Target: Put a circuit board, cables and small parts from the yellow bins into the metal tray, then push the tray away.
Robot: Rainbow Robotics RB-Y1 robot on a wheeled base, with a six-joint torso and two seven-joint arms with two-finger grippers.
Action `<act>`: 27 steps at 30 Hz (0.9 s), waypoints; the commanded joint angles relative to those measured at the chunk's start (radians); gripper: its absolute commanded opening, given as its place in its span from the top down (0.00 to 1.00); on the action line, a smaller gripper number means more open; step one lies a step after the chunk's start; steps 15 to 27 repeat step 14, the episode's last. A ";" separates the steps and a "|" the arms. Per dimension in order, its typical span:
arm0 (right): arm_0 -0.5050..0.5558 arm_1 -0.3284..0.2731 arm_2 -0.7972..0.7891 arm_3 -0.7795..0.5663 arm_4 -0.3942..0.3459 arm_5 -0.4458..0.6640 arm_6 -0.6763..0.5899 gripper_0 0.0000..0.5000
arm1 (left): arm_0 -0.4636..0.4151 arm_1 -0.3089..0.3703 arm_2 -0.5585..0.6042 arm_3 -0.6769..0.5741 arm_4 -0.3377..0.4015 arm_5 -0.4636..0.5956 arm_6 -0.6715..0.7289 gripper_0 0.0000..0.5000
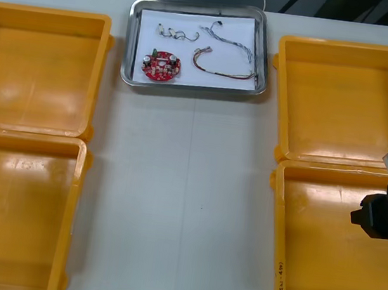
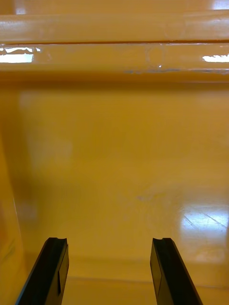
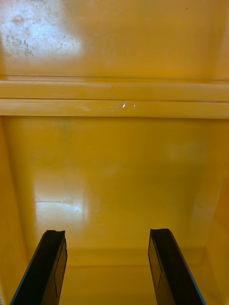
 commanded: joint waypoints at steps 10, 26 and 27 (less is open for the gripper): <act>0.014 -0.033 -0.031 -0.006 0.017 -0.010 -0.020 0.00 | 0.018 0.044 0.028 -0.028 0.006 0.006 -0.045 0.00; 0.014 -0.033 -0.031 -0.006 0.017 -0.010 -0.020 0.00 | 0.018 0.044 0.028 -0.028 0.006 0.006 -0.045 0.00; 0.014 -0.033 -0.031 -0.006 0.017 -0.010 -0.020 0.00 | 0.018 0.044 0.028 -0.028 0.006 0.006 -0.045 0.00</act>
